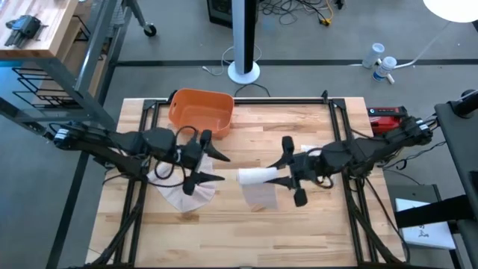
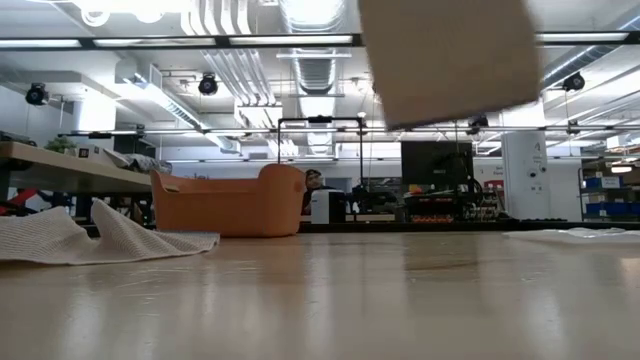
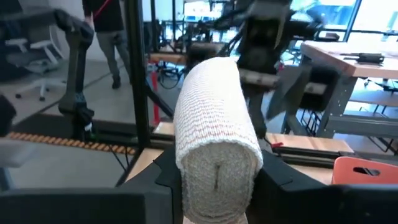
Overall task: Roll bandage
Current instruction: Roll the right white bandage
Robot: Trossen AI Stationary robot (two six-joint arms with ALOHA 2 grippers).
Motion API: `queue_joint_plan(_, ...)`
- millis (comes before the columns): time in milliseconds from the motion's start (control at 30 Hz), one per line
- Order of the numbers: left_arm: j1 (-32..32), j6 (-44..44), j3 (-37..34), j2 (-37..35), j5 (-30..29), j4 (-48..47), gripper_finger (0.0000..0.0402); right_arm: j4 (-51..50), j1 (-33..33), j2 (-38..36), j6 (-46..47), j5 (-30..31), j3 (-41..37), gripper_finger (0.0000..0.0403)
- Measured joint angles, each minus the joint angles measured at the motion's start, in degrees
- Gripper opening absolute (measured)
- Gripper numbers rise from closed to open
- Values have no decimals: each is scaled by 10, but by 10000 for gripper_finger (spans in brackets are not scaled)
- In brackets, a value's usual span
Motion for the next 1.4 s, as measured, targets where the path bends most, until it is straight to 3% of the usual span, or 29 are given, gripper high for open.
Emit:
queue_joint_plan(300, 0, 95, -58, 66, -13, 211, 265, -14, -1, -20, 15, 5, 0, 108)
queue_joint_plan(667, 8, 106, -10, 150, -73, 255, 264, -12, -2, -13, 9, 6, 0, 107)
queue_joint_plan(833, 9, 109, 8, 176, -74, 255, 203, -13, -2, -11, 13, 6, 0, 103)
queue_joint_plan(1033, 8, 100, 10, 178, -102, 236, 21, -17, -1, -15, 24, 5, 0, 109)
queue_joint_plan(1400, 8, 91, 9, 198, -170, 241, 1, -2, -2, -47, 52, 7, 0, 106)
